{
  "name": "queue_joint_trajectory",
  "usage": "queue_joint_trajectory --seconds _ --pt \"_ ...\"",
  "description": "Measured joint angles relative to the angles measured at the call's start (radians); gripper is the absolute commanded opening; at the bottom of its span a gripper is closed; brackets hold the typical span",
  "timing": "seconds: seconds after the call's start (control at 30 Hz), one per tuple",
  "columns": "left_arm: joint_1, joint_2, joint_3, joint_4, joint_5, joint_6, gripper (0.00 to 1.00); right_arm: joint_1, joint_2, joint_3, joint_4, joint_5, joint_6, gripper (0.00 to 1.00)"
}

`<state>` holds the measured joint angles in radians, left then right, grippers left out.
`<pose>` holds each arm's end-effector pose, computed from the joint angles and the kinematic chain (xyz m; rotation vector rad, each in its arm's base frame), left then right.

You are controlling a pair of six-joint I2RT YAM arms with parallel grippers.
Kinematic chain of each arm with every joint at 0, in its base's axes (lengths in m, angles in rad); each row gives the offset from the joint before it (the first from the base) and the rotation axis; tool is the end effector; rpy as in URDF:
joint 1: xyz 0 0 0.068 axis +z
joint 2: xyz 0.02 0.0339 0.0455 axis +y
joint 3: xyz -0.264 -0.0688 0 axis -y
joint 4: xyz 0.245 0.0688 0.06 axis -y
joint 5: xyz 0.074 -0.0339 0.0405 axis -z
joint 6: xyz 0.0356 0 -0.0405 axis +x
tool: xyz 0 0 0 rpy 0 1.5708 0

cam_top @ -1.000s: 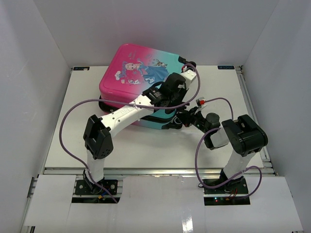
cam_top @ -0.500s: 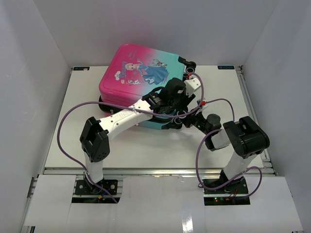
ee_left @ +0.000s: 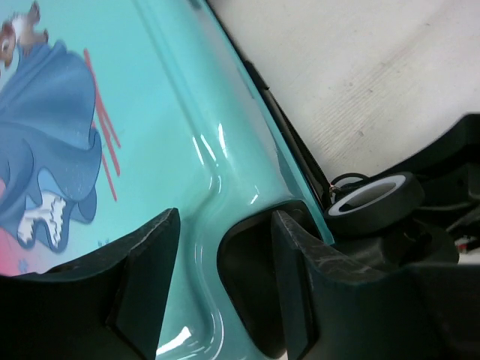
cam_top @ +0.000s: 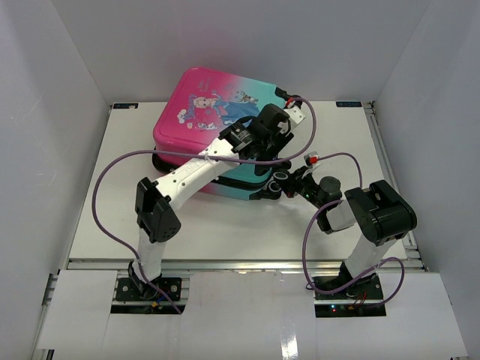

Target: Pack the luggage

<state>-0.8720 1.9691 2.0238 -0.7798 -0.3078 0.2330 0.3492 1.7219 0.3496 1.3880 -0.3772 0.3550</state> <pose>0.2942 -0.3334 0.3586 1.0469 1.9973 0.0134 0.2529 0.1061 0.1478 -0.3036 1.5908 0.8418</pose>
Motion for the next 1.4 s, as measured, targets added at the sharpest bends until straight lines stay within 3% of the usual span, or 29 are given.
queue_joint_trajectory --seconds 0.1,0.23,0.53,0.63,0.77,0.87,0.97,1.03,1.13,1.4 --pt "-0.013 0.043 0.079 -0.084 -0.075 -0.135 0.61 0.0 -0.005 -0.003 0.0 0.001 0.0 0.08" --pt "-0.015 0.026 0.052 -0.075 -0.103 -0.266 0.63 -0.001 -0.017 -0.008 -0.001 0.002 0.0 0.08" --pt "-0.028 -0.013 -0.023 -0.012 -0.117 -0.321 0.69 -0.001 -0.018 -0.012 -0.001 0.003 0.002 0.08" --pt "-0.029 -0.016 -0.031 -0.007 -0.107 -0.32 0.62 -0.001 -0.021 -0.013 -0.001 0.004 0.001 0.08" --pt "-0.035 -0.024 -0.033 -0.009 -0.137 -0.411 0.65 -0.001 -0.021 -0.013 -0.001 0.004 0.001 0.08" --pt "-0.067 -0.043 -0.075 0.021 -0.235 -0.565 0.72 -0.001 -0.021 -0.013 -0.001 0.004 0.001 0.08" --pt "-0.13 -0.022 -0.023 -0.047 -0.371 -0.723 0.76 -0.001 -0.021 -0.014 -0.001 0.004 0.002 0.08" --pt "-0.167 0.042 0.12 -0.172 -0.419 -0.872 0.8 -0.001 -0.023 -0.016 -0.001 0.005 0.003 0.08" --pt "-0.2 0.114 0.285 -0.217 -0.425 -1.07 0.82 -0.001 -0.031 -0.021 0.0 0.006 0.002 0.08" --pt "-0.203 0.076 0.216 -0.342 -0.48 -1.452 0.82 -0.001 -0.042 -0.032 0.002 0.009 0.001 0.08"
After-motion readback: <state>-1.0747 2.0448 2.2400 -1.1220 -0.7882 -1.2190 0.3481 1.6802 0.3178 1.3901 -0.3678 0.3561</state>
